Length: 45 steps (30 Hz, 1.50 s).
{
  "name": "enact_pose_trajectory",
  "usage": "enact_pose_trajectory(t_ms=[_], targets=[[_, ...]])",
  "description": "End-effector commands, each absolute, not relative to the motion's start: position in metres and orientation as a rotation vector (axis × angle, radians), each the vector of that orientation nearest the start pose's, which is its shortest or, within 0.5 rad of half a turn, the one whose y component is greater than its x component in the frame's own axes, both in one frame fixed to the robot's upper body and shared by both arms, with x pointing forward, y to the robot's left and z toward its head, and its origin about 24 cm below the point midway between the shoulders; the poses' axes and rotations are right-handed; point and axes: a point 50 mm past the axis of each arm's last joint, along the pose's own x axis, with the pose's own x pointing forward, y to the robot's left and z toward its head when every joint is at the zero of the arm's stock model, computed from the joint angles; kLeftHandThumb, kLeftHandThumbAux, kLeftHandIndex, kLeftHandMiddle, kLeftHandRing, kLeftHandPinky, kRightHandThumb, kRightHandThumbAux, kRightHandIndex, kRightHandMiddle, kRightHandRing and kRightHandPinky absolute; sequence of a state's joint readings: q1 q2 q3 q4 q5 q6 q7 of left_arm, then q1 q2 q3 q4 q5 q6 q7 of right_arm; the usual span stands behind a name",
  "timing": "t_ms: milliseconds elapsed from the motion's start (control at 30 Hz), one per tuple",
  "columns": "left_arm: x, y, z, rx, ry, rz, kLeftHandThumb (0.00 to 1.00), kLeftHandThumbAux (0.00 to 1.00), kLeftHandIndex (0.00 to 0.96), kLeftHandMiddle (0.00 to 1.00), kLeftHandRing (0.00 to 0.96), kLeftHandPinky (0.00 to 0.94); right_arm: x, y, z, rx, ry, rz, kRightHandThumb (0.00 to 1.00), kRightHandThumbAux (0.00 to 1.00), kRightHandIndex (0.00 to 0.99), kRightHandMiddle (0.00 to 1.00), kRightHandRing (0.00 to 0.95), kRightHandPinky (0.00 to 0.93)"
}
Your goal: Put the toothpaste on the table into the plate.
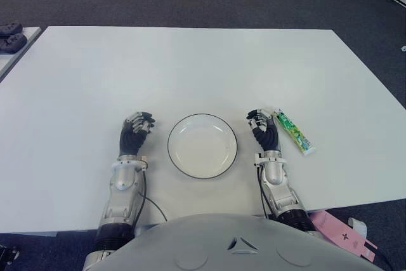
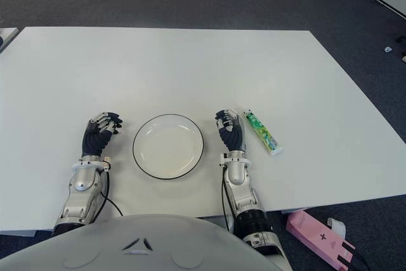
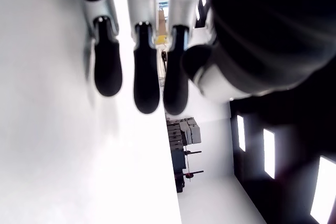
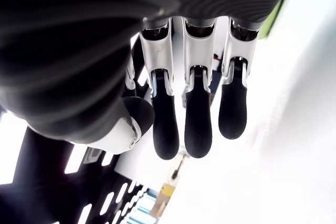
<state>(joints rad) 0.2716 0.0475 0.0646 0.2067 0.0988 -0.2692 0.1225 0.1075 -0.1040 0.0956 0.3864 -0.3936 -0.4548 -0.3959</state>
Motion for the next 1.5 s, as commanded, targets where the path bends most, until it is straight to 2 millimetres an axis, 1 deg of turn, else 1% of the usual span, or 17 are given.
enact_pose_trajectory(t_ms=[33,267,567,633,700,833,867,900,933,967,1000,1133,1167,1200,1233,1333,1500], targets=[[0.164,0.194,-0.051,0.158,0.311,0.227,0.708,0.723,0.432,0.494,0.521,0.542,0.198,-0.163,-0.029,-0.488,-0.039,-0.146,0.695,0.735,0.428,0.504,0.512,0.517],[0.164,0.194,-0.051,0.17,0.312,0.226,0.707,0.724,0.432,0.496,0.52,0.54,0.199,-0.163,-0.022,-0.539,-0.141,-0.179,0.693,0.735,0.427,0.51,0.513,0.514],[0.165,0.194,-0.051,0.176,0.315,0.224,0.707,0.724,0.432,0.497,0.521,0.545,0.202,-0.167,-0.008,-0.601,-0.306,-0.246,0.691,0.735,0.428,0.553,0.539,0.53],[0.165,0.194,-0.051,0.176,0.314,0.222,0.707,0.724,0.432,0.497,0.521,0.546,0.203,-0.169,-0.002,-0.615,-0.372,-0.276,0.691,0.735,0.427,0.541,0.527,0.507],[0.165,0.194,-0.051,0.176,0.312,0.221,0.707,0.724,0.432,0.497,0.521,0.543,0.204,-0.17,0.001,-0.62,-0.417,-0.293,0.688,0.737,0.423,0.506,0.494,0.462],[0.165,0.194,-0.051,0.176,0.31,0.219,0.707,0.724,0.432,0.496,0.52,0.544,0.205,-0.176,0.006,-0.626,-0.447,-0.315,0.68,0.739,0.41,0.39,0.382,0.364],[0.165,0.194,-0.05,0.175,0.31,0.218,0.707,0.724,0.432,0.496,0.521,0.544,0.205,-0.178,0.007,-0.629,-0.449,-0.321,0.575,0.727,0.311,0.301,0.296,0.285],[0.165,0.194,-0.05,0.175,0.31,0.218,0.707,0.724,0.432,0.496,0.521,0.544,0.205,-0.179,0.008,-0.63,-0.449,-0.326,0.503,0.72,0.246,0.244,0.241,0.235],[0.165,0.194,-0.05,0.174,0.309,0.218,0.707,0.724,0.432,0.496,0.521,0.544,0.205,-0.182,0.009,-0.635,-0.444,-0.334,0.477,0.718,0.223,0.223,0.222,0.217],[0.165,0.194,-0.05,0.173,0.31,0.22,0.707,0.724,0.432,0.496,0.521,0.542,0.205,-0.184,0.011,-0.648,-0.425,-0.349,0.446,0.698,0.169,0.162,0.167,0.161],[0.165,0.194,-0.05,0.173,0.311,0.221,0.708,0.723,0.432,0.496,0.521,0.538,0.205,-0.186,0.012,-0.657,-0.411,-0.359,0.472,0.64,0.109,0.108,0.116,0.108],[0.165,0.193,-0.05,0.172,0.318,0.225,0.708,0.723,0.432,0.497,0.521,0.536,0.204,-0.192,0.014,-0.706,-0.35,-0.372,0.52,0.519,0.023,0.023,0.025,0.023],[0.165,0.193,-0.05,0.173,0.32,0.225,0.708,0.723,0.432,0.497,0.521,0.537,0.204,-0.194,0.014,-0.725,-0.327,-0.374,0.525,0.506,0.018,0.018,0.02,0.018],[0.165,0.193,-0.05,0.173,0.321,0.226,0.708,0.723,0.432,0.497,0.521,0.537,0.204,-0.194,0.015,-0.738,-0.311,-0.375,0.537,0.461,0.011,0.011,0.013,0.011],[0.165,0.192,-0.05,0.173,0.322,0.225,0.708,0.723,0.432,0.497,0.521,0.538,0.204,-0.196,0.015,-0.759,-0.289,-0.378,0.541,0.445,0.009,0.009,0.01,0.009],[0.165,0.192,-0.05,0.168,0.32,0.224,0.708,0.723,0.432,0.499,0.521,0.542,0.204,-0.199,0.017,-0.813,-0.231,-0.388,0.563,0.349,0.002,0.002,0.002,0.002],[0.165,0.191,-0.05,0.168,0.321,0.222,0.708,0.723,0.432,0.5,0.522,0.544,0.206,-0.204,0.019,-0.902,-0.098,-0.388,0.577,0.262,0.0,0.0,0.0,0.0]])
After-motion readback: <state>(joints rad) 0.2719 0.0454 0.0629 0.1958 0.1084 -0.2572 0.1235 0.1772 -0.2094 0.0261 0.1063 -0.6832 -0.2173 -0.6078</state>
